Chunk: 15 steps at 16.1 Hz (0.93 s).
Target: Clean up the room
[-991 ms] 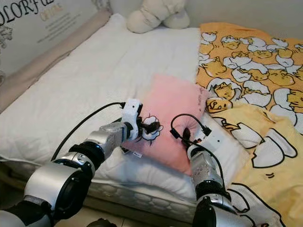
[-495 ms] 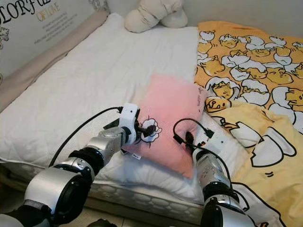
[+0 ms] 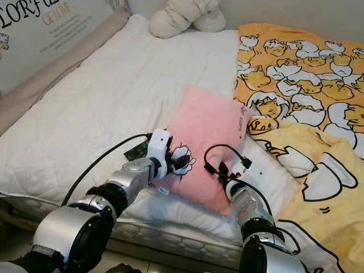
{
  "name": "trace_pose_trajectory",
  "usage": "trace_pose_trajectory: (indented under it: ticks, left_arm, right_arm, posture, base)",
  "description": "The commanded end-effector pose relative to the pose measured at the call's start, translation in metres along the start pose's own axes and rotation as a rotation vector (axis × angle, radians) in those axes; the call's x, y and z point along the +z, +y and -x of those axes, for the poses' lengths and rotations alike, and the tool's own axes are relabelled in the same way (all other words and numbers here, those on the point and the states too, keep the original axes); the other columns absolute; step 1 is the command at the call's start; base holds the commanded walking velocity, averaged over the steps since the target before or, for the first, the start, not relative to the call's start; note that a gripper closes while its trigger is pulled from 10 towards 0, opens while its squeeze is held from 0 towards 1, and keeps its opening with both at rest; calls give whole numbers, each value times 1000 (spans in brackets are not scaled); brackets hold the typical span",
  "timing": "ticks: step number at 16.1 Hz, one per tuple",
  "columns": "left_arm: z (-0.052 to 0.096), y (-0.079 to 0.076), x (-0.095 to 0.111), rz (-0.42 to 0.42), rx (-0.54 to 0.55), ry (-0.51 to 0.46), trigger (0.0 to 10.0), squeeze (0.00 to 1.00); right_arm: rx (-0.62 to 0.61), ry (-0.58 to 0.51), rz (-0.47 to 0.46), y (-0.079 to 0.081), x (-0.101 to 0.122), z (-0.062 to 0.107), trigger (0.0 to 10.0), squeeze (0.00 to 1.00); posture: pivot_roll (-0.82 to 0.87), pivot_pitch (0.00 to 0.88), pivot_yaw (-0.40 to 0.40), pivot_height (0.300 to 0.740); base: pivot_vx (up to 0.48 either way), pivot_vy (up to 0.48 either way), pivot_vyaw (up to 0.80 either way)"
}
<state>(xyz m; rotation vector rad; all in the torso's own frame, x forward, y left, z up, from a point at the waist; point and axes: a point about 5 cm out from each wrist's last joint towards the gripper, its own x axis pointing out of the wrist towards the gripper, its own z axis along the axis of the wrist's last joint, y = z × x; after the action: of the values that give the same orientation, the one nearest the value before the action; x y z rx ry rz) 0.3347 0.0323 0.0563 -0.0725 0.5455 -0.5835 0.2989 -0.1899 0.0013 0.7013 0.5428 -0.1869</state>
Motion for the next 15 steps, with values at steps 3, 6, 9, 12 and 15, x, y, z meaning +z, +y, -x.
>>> trace_pose_trajectory:
  ticks: [3, 6, 9, 12, 15]
  left_arm:
    - [1, -6, -27, -2, -14, 69, 0, 0]
    - [3, 3, -24, -19, 6, 61, 0, 0]
    - [3, 5, -14, -11, 5, 34, 0, 0]
    - [0, -3, -2, 37, -47, -2, 0, 0]
    - [0, -4, -1, -10, -57, 0, 0, 0]
  right_arm:
    - [39, 47, 1, 10, -10, -2, 0, 0]
    - [12, 38, 43, 5, -12, -1, 0, 0]
    - [16, 25, 57, 9, -8, -3, 0, 0]
    - [10, 13, 62, 11, -5, -4, 0, 0]
    - [1, 9, 75, 14, -4, -5, 0, 0]
  posture:
    - [-57, 0, 41, 740]
    - [-44, 0, 41, 740]
    - [-44, 0, 50, 740]
    - [-44, 0, 56, 740]
    - [-41, 0, 65, 740]
  base:
    - [0, 0, 0]
    - [0, 0, 0]
    - [0, 0, 0]
    - [0, 0, 0]
    - [0, 0, 0]
